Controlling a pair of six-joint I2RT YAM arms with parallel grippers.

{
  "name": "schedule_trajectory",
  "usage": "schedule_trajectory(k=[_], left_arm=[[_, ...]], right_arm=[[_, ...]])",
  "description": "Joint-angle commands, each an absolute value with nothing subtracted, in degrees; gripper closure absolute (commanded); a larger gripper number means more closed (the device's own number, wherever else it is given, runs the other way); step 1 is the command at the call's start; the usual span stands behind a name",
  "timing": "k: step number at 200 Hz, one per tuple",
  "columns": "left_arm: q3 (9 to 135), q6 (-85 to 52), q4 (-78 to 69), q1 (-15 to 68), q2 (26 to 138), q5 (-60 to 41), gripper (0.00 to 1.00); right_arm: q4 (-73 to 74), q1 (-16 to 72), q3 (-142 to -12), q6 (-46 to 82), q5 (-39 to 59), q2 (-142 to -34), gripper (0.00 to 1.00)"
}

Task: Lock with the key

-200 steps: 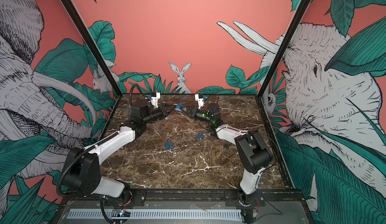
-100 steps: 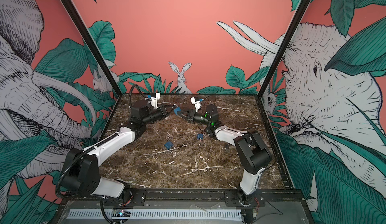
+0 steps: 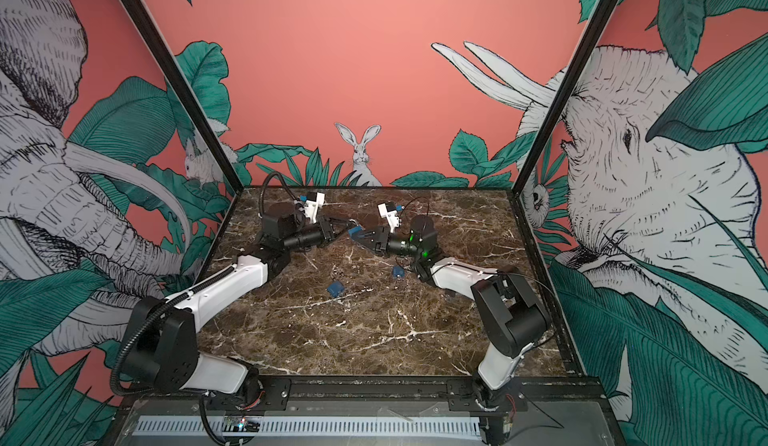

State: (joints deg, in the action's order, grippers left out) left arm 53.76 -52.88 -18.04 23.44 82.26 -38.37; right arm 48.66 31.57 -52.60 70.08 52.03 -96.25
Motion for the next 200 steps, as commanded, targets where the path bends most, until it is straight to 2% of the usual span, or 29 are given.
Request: schedule_trajectory(k=[1, 46, 82, 122, 200], left_arm=[[54.32, -52.67, -16.75, 23.43, 82.70, -38.77, 1.00], [53.82, -55.94, -18.91, 22.90, 82.37, -36.84, 1.00], [52.91, -58.01, -20.01, 22.57, 80.95, -34.98, 1.00], [52.29, -60.17, -22.40, 22.50, 81.28, -35.57, 1.00], [51.26, -61.08, -23.31, 22.56, 80.86, -36.12, 1.00]], right_arm=[[49.34, 32.54, -52.26, 64.96, 52.43, -92.26, 0.52], [43.85, 32.52, -48.80, 60.47, 47.76, -89.24, 0.48], [45.66, 32.53, -45.43, 61.03, 44.92, -88.33, 0.49], [51.18, 32.70, -43.68, 63.84, 43.48, -90.02, 0.50], [53.21, 33.51, -47.21, 65.65, 42.43, -95.33, 0.54]])
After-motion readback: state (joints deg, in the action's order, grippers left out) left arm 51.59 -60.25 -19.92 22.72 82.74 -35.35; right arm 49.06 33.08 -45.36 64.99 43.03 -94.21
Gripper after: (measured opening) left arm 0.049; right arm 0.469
